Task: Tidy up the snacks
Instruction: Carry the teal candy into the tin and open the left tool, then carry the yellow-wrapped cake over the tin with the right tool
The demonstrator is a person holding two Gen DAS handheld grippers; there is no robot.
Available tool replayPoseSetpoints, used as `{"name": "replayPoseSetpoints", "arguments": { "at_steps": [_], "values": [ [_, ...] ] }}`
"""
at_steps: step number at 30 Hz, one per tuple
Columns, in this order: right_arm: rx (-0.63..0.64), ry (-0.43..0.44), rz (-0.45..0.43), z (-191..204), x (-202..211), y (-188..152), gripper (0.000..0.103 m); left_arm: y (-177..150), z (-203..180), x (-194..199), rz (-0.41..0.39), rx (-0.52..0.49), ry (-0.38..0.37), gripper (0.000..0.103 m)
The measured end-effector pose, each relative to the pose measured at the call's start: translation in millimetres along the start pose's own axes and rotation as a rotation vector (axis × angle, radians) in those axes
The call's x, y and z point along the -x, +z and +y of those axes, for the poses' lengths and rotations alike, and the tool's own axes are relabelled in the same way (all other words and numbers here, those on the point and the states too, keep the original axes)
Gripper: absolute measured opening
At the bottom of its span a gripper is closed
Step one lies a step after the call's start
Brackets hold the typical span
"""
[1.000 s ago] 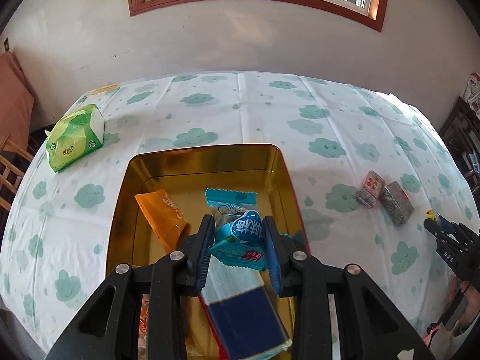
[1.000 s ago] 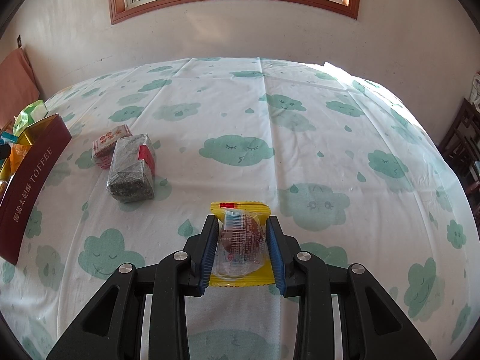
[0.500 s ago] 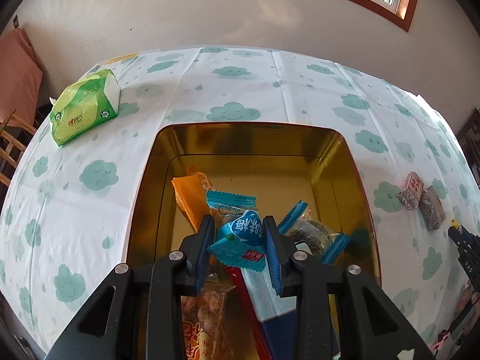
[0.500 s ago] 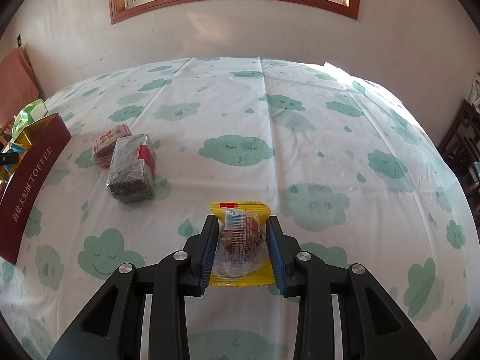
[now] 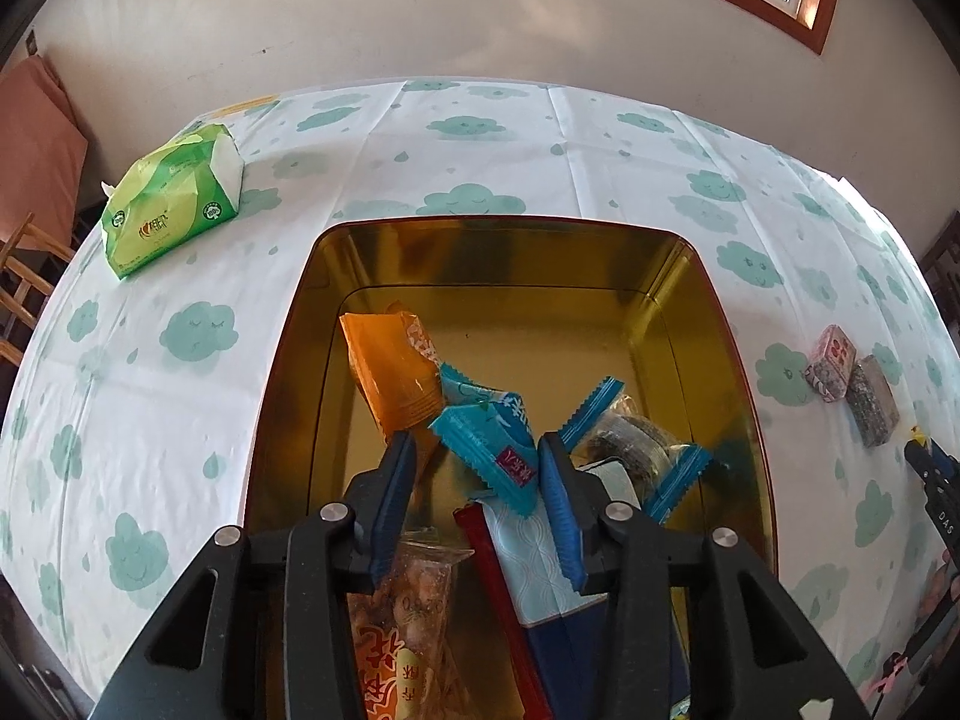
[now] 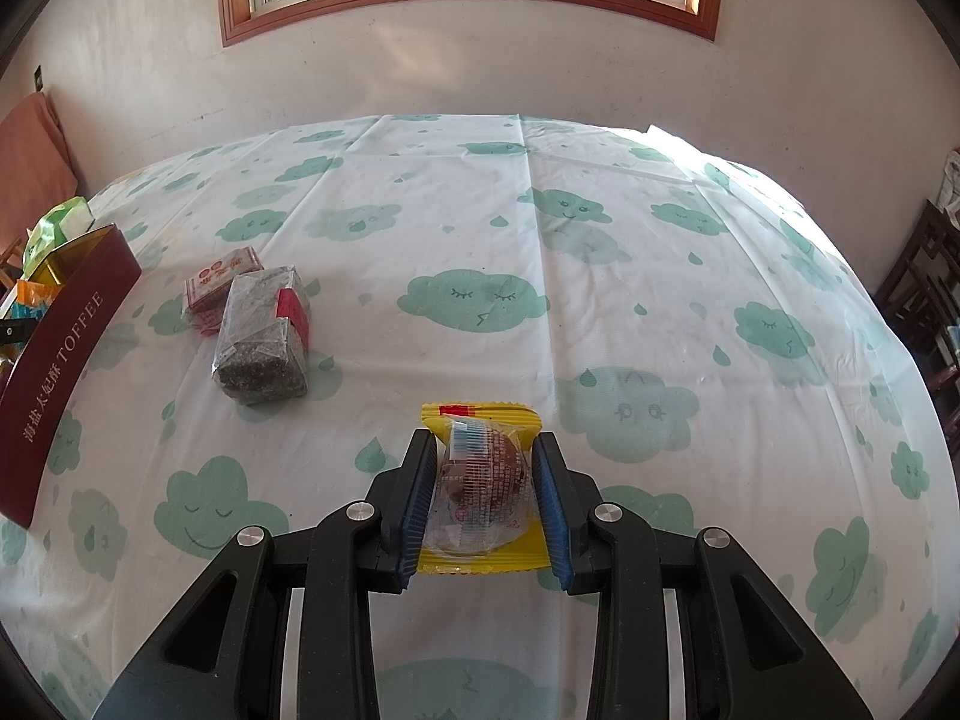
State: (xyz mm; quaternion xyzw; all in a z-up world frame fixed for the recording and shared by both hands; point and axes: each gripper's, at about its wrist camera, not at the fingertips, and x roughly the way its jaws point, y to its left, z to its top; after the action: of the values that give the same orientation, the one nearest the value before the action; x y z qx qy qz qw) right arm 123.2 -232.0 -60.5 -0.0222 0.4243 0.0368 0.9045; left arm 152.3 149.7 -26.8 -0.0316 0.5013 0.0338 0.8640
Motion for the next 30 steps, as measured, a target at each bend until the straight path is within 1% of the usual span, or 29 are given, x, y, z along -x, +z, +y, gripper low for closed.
{"name": "replayPoseSetpoints", "arguments": {
  "at_steps": [2, 4, 9, 13, 18, 20, 24, 30],
  "values": [
    [0.000, 0.000, 0.000, 0.5, 0.0, 0.1, 0.034, -0.7, 0.5, 2.2, -0.004, 0.002, 0.002, 0.047],
    [0.001, -0.001, 0.000, 0.5, 0.1, 0.0, 0.034, -1.9, 0.9, 5.0, -0.009, 0.007, -0.007, 0.050],
    [0.001, -0.001, 0.000, -0.1, -0.3, 0.0, 0.034, -5.7, -2.9, 13.4, -0.030, -0.010, -0.003, 0.052],
    [0.001, -0.001, 0.000, 0.1, -0.3, -0.1, 0.035, -8.0, -5.6, 21.5, -0.049, -0.022, -0.002, 0.057],
    [0.000, 0.000, 0.000, -1.8, -0.7, -0.3, 0.035, -12.8, -7.6, 32.5, -0.076, -0.012, -0.005, 0.060],
    [0.001, -0.001, 0.000, -1.3, -0.5, -0.3, 0.035, -15.2, -8.6, 37.8, -0.095, -0.014, -0.005, 0.065],
    [0.000, -0.001, 0.000, -1.5, -0.6, -0.2, 0.035, -20.6, -8.5, 45.5, -0.123, -0.027, 0.019, 0.068],
    [0.002, -0.002, 0.000, -1.3, -0.6, -0.1, 0.035, -25.6, 0.7, 47.6, -0.129, -0.003, 0.038, 0.072]
  ]
}}
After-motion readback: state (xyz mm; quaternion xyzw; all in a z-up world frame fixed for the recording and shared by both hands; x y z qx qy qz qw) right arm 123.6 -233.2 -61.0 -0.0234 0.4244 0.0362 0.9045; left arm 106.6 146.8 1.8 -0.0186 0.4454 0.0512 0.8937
